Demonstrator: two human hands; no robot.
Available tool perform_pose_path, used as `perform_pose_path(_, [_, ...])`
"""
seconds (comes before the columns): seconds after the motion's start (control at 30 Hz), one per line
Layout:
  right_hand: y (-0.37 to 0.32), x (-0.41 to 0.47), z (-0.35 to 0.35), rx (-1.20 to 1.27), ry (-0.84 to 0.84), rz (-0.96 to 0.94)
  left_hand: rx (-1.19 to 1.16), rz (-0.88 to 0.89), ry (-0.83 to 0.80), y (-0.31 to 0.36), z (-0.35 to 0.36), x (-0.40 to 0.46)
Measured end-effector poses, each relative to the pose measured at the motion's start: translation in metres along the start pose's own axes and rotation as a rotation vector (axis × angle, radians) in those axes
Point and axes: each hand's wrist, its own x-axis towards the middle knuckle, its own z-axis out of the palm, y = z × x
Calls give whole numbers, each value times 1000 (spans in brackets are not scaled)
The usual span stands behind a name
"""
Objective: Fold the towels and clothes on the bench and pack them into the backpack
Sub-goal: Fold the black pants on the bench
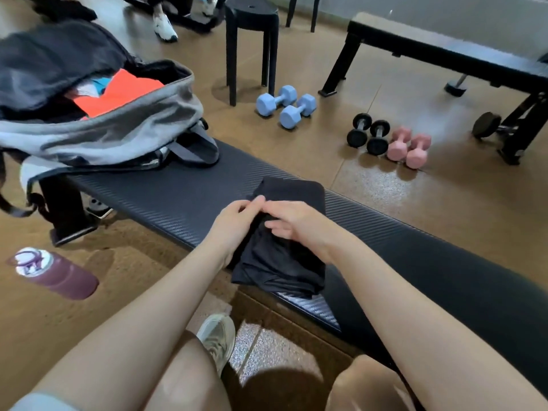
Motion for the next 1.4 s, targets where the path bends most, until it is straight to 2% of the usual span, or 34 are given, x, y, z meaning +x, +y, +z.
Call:
perform_pose_path(0.03, [7, 0, -12, 42, 65, -97, 79, 46, 26, 0, 1, 3])
perform_pose_path(0.07, [17, 1, -24, -49, 183, -204, 127, 70, 47, 0, 2, 6])
perform_pose_path(0.13, [39, 6, -42, -427, 388, -415, 197, 108, 58, -1, 4, 8])
perform_pose_path(0.2, [57, 13, -49, -855, 435, -553, 256, 118, 57, -4, 4, 11])
perform_pose_path(0.23, [63, 15, -48, -996, 417, -513, 258, 127, 66, -5, 5, 11])
perform_pose_path(0.33, [66, 20, -37, -1127, 298, -319, 156, 117, 108, -3, 10, 10])
perform_pose_path(0.43, [66, 31, -23, -1263, 217, -265, 9, 8, 108, 7, 16, 11])
perform_pose_path(0.57, [65, 44, -16, -1342, 163, -226, 5, -79, 94, 14, 15, 28])
perform_pose_path(0.63, [69, 43, -24, -1233, 126, -313, 12, -89, 93, 19, 13, 34])
perform_pose_path(0.67, [70, 41, -29, -1062, 147, -383, 21, -104, 77, 21, 14, 37])
perform_pose_path(0.73, [71, 34, -41, -635, 346, -434, 20, -153, 66, 25, 15, 40])
perform_pose_path(0.8, [68, 29, -51, -353, 569, -212, -12, -221, 60, 29, 16, 41])
perform_pose_path(0.87, [60, 31, -55, -121, 608, 109, -71, -260, 31, 38, 15, 40])
perform_pose_path(0.93, [47, 36, -59, 56, 551, 278, -118, -285, 7, 47, 12, 35])
perform_pose_path(1.03, [21, 30, -62, 338, 382, 412, -237, -369, -33, 54, 4, 18])
perform_pose_path(1.13, [-11, 13, -56, 533, 240, 443, -352, -382, -68, 73, -16, -9])
perform_pose_path(1.23, [-58, 3, -49, 554, 172, 395, -393, -320, -70, 110, -53, -38])
perform_pose_path(1.4, [-165, 30, -34, 452, 32, 343, -461, -270, -7, 180, -137, -52])
